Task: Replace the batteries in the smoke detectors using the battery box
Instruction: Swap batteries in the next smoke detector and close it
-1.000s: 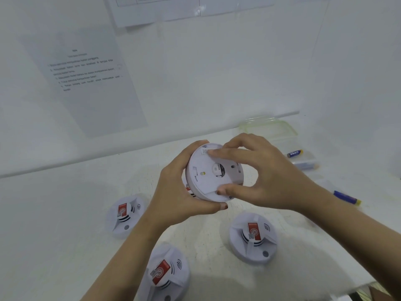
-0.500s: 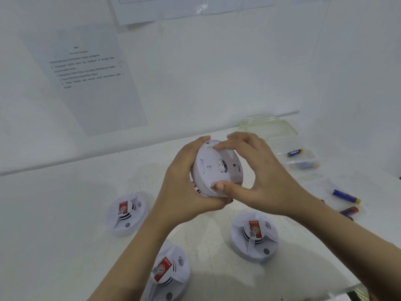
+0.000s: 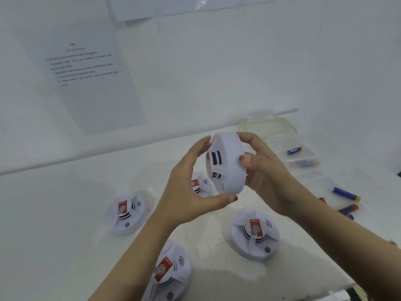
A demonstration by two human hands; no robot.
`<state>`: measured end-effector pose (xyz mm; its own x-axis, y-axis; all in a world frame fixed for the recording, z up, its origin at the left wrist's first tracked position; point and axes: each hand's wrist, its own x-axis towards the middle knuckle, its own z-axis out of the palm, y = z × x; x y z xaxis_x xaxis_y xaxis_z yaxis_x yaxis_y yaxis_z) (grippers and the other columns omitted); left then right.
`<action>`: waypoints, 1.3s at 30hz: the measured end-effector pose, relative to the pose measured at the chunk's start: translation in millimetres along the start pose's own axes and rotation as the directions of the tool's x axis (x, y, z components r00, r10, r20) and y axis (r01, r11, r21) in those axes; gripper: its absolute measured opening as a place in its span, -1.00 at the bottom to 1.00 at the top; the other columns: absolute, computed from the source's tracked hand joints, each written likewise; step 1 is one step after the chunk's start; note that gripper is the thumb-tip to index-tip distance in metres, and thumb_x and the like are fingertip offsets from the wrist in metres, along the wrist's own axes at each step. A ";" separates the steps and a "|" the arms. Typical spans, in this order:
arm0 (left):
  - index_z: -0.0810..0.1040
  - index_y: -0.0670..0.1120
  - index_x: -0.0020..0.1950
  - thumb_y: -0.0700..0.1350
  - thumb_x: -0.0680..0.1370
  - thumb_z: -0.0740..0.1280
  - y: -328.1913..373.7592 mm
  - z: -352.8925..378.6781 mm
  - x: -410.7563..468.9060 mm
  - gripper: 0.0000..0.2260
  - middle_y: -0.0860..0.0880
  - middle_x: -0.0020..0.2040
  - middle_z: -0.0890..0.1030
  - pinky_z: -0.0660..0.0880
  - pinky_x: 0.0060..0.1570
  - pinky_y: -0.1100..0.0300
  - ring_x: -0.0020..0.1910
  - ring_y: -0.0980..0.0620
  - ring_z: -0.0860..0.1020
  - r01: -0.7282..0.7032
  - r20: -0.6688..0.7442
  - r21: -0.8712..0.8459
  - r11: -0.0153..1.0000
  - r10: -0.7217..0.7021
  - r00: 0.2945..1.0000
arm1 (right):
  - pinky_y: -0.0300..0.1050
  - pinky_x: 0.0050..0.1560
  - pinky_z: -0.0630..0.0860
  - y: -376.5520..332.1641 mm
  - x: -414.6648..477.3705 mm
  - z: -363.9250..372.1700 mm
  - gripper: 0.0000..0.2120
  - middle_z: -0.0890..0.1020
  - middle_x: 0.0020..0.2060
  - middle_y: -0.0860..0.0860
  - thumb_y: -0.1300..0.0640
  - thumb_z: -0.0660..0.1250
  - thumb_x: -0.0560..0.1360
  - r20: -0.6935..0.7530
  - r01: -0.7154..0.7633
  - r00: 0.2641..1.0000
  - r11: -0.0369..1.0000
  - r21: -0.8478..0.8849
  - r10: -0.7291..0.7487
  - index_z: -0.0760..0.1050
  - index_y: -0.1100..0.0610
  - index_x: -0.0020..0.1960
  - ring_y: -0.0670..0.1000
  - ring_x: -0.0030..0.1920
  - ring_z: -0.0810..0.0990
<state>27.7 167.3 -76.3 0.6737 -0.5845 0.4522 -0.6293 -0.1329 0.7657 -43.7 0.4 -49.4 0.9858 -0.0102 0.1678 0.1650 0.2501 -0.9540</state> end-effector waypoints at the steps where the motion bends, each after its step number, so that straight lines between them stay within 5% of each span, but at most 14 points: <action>1: 0.28 0.04 0.45 0.14 0.23 0.54 -1.7 0.0 0.0 -0.15 0.20 0.37 0.44 0.37 0.26 0.38 0.35 0.21 0.41 -0.005 -0.001 -0.005 1.000 0.005 1.000 | -0.12 -0.20 0.56 1.8 0.2 -0.8 -0.45 0.66 -0.04 0.05 0.03 0.37 0.24 0.027 -0.018 1.000 0.997 0.081 0.016 0.37 0.07 0.21 0.08 -0.07 0.65; 6: 0.33 0.03 0.40 0.11 0.24 0.53 -6.5 -2.6 2.1 -0.23 0.12 0.31 0.47 0.43 0.24 0.30 0.31 0.15 0.44 -0.059 -0.093 0.017 0.998 0.060 0.994 | 0.04 -0.10 0.58 15.9 2.9 -6.5 -0.30 0.50 0.27 0.22 0.06 0.38 0.29 0.079 -0.110 0.993 0.949 0.295 0.091 0.30 0.17 0.40 0.23 0.14 0.57; 12: 0.27 0.11 0.42 0.12 0.24 0.54 -11.8 2.4 -1.1 -0.19 0.23 0.30 0.40 0.41 0.21 0.37 0.32 0.22 0.40 0.004 -0.127 0.055 0.998 0.003 0.992 | 0.09 -0.03 0.57 27.9 2.5 -11.3 -0.39 0.61 0.15 0.14 0.18 0.28 0.45 0.006 -0.078 0.997 0.993 0.084 0.078 0.23 -0.23 0.40 0.22 0.07 0.62; 16: 0.25 0.08 0.47 0.08 0.22 0.61 -23.4 7.4 -8.5 -0.10 0.18 0.37 0.38 0.49 0.26 0.07 0.37 0.09 0.42 0.131 -0.073 -0.075 0.989 -0.137 0.988 | 0.09 0.00 0.58 41.3 1.3 -15.8 -0.44 0.59 0.19 0.10 0.25 0.24 0.46 0.027 -0.077 0.997 0.991 0.109 0.075 0.31 -0.14 0.39 0.20 0.13 0.60; 21: 0.29 0.20 0.38 -0.16 0.20 0.65 -28.0 9.4 -20.7 -0.13 0.19 0.28 0.49 0.53 -0.03 0.38 0.16 0.32 0.52 0.287 0.044 -0.106 0.952 -0.283 0.958 | 0.09 0.02 0.59 60.4 -5.4 -19.4 -0.39 0.57 0.22 0.09 0.29 0.27 0.43 0.053 -0.147 0.988 0.981 0.126 0.142 0.30 -0.13 0.39 0.21 0.16 0.58; 27: 0.40 0.16 0.35 -0.26 0.15 0.66 -38.0 16.2 -33.5 -0.13 0.20 0.17 0.59 0.62 -0.02 0.15 0.14 0.22 0.58 0.378 0.011 -0.166 0.911 -0.382 0.924 | -0.01 0.06 0.54 75.2 -9.8 -17.5 -0.24 0.54 0.25 0.08 0.43 0.36 0.35 0.070 -0.153 0.986 0.988 0.031 0.150 0.25 -0.12 0.40 0.13 0.24 0.54; 39: 0.40 0.12 0.39 -0.30 0.15 0.65 -41.3 18.5 -38.9 -0.11 0.11 0.23 0.57 0.62 -0.05 0.16 0.17 0.19 0.56 0.376 0.007 -0.168 0.911 -0.381 0.925 | 0.03 0.09 0.55 81.1 -10.6 -18.8 -0.24 0.55 0.22 0.11 0.46 0.34 0.33 0.063 -0.144 0.988 0.989 0.026 0.142 0.28 -0.08 0.39 0.16 0.21 0.55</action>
<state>20.3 180.7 -134.0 0.8600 -0.4951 0.1235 -0.2546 -0.2066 0.9447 -40.2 2.6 -133.2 0.9952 0.0865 0.0463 0.0209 0.2741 -0.9615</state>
